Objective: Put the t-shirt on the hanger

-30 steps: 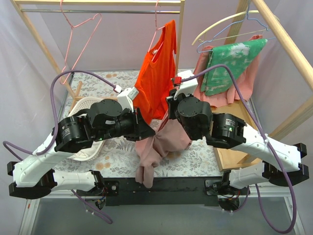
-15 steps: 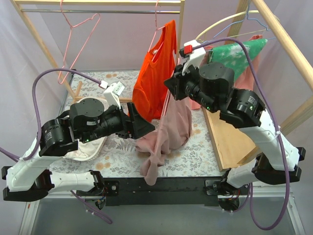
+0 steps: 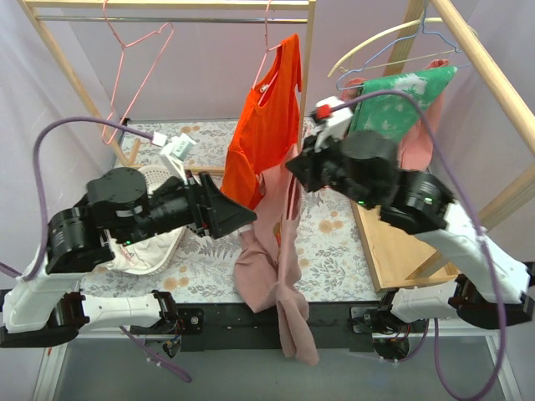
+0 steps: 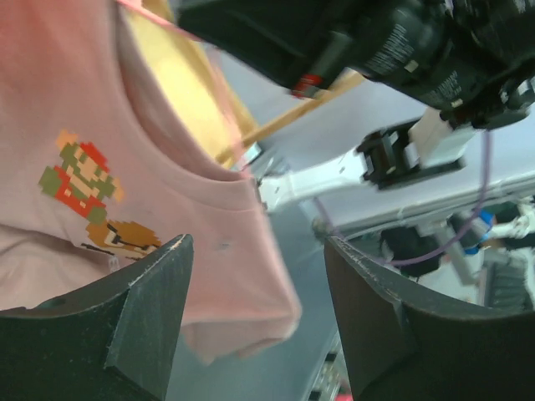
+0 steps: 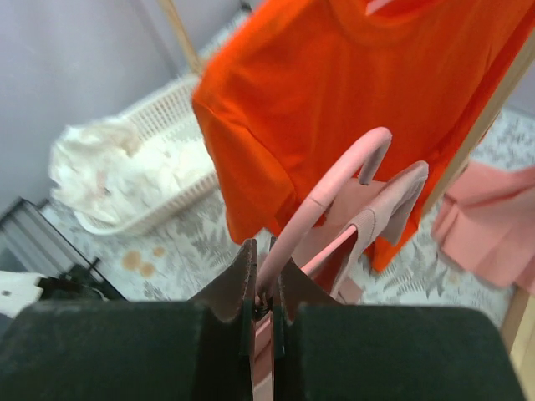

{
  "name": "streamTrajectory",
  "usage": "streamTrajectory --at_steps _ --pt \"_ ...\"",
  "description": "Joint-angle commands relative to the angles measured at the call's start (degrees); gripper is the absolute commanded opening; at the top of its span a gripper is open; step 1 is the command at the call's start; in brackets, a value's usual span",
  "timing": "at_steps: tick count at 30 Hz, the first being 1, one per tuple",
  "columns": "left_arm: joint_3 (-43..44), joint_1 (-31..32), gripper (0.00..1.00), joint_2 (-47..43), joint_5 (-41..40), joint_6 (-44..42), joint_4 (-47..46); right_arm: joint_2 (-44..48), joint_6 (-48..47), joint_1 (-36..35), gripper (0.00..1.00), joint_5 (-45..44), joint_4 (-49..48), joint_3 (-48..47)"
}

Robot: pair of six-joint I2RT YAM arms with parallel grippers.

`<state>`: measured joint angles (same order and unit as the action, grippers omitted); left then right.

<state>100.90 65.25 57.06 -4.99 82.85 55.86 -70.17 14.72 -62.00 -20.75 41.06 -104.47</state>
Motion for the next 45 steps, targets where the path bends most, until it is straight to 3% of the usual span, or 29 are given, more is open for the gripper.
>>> streamTrajectory --at_steps 1,5,14,28,39,45 --pt "-6.0 -0.1 0.61 3.8 4.9 0.1 2.9 -3.5 3.4 -0.2 0.01 -4.6 -1.0 4.4" --pt "-12.3 -0.1 0.59 3.8 4.8 1.5 0.2 -4.8 5.4 -0.2 0.01 -8.7 2.1 3.3" --pt "-13.7 0.0 0.56 7.5 -0.3 0.0 3.4 -7.7 6.5 -0.1 0.01 -15.9 5.4 2.4" --pt "-12.8 0.5 0.53 9.7 1.5 -3.2 6.5 -10.9 6.8 0.8 0.01 -17.7 8.0 1.5" --pt "-12.6 0.9 0.40 12.6 1.0 -4.0 7.9 -12.6 6.6 2.2 0.01 -17.7 9.1 1.6" --pt "-19.2 0.9 0.35 11.2 -0.1 -4.1 3.8 -11.7 6.9 2.1 0.01 -15.1 9.0 -1.3"
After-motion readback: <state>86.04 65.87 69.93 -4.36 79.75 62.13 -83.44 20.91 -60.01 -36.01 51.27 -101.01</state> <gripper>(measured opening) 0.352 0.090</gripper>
